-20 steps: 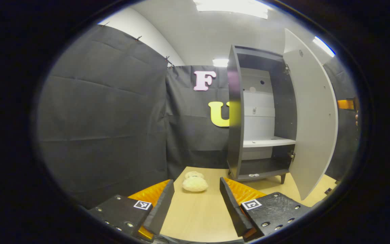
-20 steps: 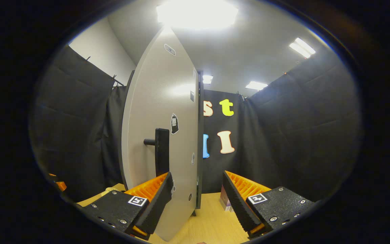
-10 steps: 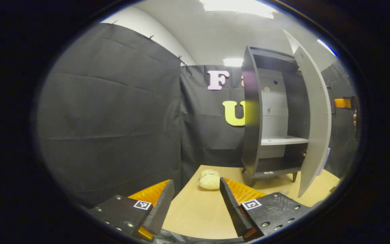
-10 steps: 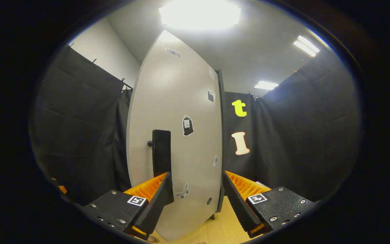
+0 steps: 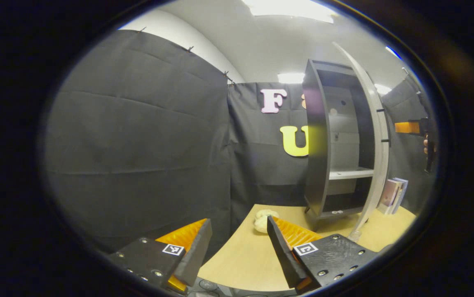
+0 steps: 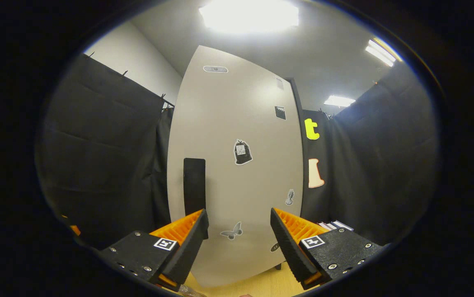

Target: Open the cabinet door with the right hand, grasp the bottle in the cabinet with the left hand and place it on the coaster, then close the cabinet door with the right hand.

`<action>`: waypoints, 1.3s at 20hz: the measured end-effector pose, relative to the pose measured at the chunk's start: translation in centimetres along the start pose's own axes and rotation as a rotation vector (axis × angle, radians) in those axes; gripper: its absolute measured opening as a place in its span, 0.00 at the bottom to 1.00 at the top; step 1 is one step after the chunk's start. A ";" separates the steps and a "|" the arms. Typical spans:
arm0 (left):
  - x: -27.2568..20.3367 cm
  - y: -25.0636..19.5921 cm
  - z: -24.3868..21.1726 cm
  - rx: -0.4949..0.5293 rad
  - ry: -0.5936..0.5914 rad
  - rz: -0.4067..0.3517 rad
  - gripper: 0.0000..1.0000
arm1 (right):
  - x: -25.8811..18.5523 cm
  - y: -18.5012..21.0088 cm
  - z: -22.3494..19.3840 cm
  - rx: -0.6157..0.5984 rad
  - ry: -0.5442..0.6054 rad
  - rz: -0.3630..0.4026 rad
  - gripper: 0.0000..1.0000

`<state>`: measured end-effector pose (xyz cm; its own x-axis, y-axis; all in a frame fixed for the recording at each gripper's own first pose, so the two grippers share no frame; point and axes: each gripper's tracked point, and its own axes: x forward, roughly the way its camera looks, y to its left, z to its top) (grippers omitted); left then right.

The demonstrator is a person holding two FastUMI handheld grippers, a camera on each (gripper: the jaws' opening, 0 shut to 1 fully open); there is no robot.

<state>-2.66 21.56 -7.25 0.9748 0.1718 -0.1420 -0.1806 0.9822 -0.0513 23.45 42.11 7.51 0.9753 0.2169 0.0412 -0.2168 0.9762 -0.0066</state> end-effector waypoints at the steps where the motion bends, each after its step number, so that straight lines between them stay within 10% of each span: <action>1: 0.0 0.0 0.0 0.000 0.001 0.002 0.77 | -0.1 -0.1 -0.1 0.002 0.001 0.004 0.94; 11: -0.6 -1.1 1.7 0.000 -0.007 -0.087 0.81 | -2.7 -2.5 -1.5 -0.021 0.035 -0.043 0.94; 26: 0.1 -19.1 6.4 -0.010 -0.068 -0.221 0.80 | -7.7 -13.1 -1.9 -0.046 0.023 -0.049 0.94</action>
<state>1.67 3.31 0.01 0.9974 -0.0423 -0.0590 0.0373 0.9958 -0.0834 18.88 27.68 5.37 0.9856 0.1682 0.0194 -0.1670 0.9846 -0.0515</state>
